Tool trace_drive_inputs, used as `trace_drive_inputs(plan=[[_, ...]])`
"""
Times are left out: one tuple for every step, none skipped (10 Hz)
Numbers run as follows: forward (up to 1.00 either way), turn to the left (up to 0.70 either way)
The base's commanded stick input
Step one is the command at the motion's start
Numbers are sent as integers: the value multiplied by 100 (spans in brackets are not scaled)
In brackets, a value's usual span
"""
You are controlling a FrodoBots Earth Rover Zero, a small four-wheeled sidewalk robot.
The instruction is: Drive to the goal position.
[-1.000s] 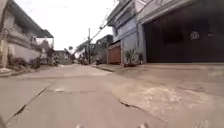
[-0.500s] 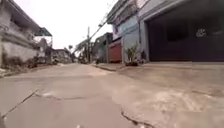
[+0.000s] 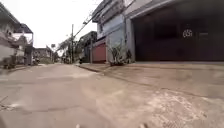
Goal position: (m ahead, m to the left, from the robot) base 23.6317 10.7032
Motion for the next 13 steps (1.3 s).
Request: trace_drive_inputs(plan=[[85, 0], [85, 0], [85, 26], [85, 34], [85, 34], [85, 34], [85, 34], [85, 29], [85, 0], [85, 0], [85, 0], [85, 0], [85, 0]])
